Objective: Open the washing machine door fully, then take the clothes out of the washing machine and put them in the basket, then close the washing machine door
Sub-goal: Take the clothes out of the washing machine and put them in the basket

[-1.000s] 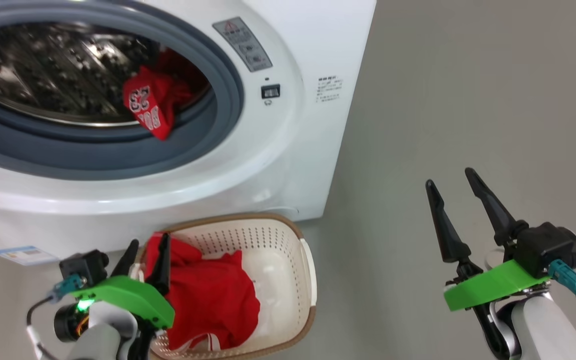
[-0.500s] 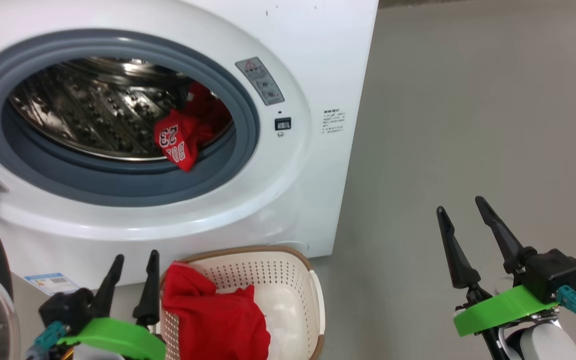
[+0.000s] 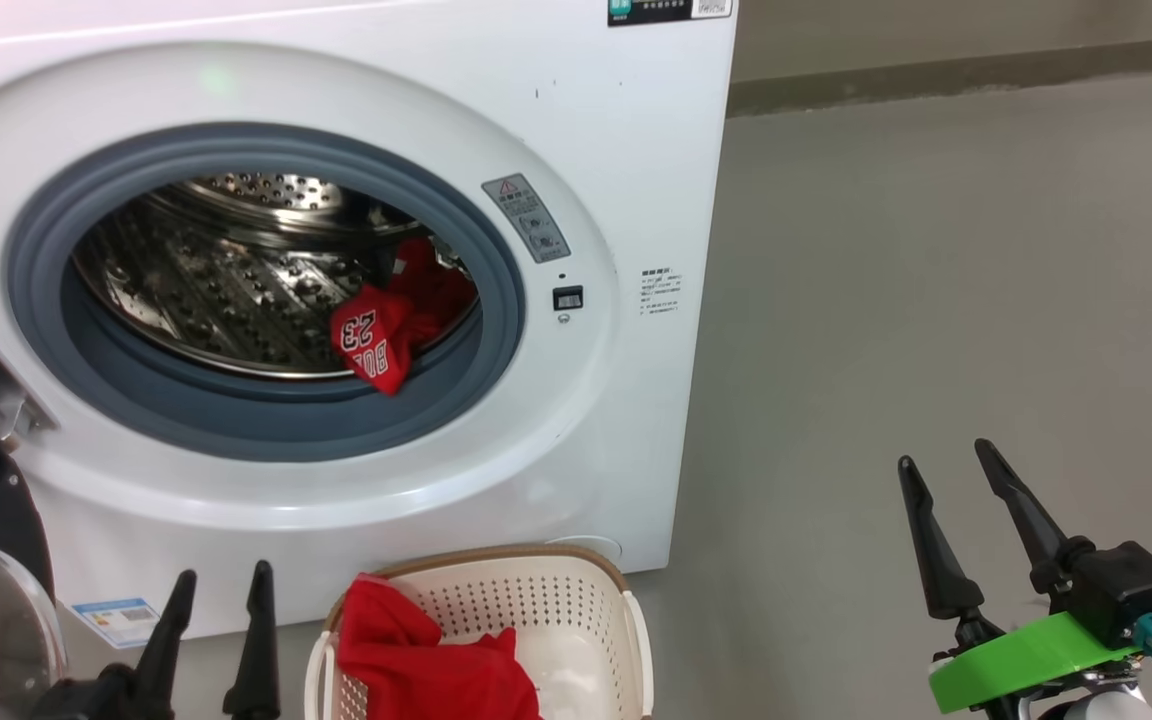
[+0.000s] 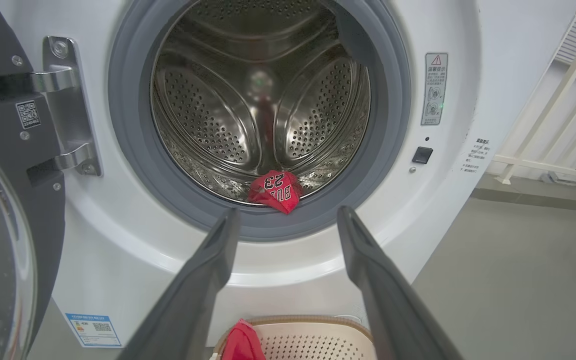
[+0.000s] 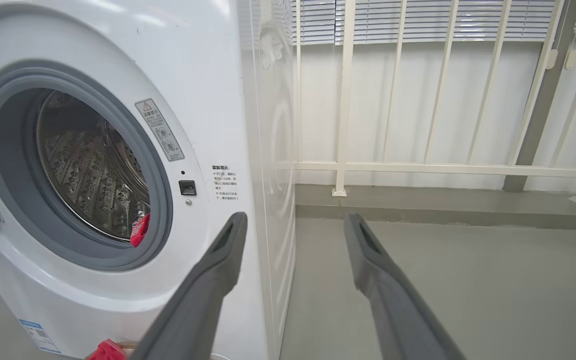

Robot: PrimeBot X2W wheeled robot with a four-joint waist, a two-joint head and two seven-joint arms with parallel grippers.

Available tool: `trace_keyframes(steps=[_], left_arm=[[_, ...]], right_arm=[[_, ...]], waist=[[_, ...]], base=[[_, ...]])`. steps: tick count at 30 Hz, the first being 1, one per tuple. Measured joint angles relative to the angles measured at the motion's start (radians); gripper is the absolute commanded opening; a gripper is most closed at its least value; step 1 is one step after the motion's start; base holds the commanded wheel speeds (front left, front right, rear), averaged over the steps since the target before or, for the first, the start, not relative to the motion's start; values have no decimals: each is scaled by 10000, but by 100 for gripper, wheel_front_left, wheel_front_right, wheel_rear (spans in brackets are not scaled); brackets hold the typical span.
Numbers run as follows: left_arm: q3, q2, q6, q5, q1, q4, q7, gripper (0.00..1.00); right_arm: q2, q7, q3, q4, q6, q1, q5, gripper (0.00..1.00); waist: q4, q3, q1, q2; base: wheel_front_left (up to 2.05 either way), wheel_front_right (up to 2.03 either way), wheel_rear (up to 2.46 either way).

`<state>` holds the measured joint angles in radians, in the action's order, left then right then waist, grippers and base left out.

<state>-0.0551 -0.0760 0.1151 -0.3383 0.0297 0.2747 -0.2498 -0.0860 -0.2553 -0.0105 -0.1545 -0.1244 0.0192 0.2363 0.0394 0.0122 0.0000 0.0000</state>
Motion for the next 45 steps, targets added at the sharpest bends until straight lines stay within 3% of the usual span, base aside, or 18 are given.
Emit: trace_keyframes(steps=[19,45], left_arm=[[-426,222,90,259,-940,-679,0,100],[-230,234,92,113,-281,-75,0,100]], right_arm=[[-25,0,255,274,2,-580,98,100],[-31,0,278,337,2,-579,96,100]], waist=[[92,268,0,0],[-155,-157,0,0]], base=[[0,0,0],[0,0,0]])
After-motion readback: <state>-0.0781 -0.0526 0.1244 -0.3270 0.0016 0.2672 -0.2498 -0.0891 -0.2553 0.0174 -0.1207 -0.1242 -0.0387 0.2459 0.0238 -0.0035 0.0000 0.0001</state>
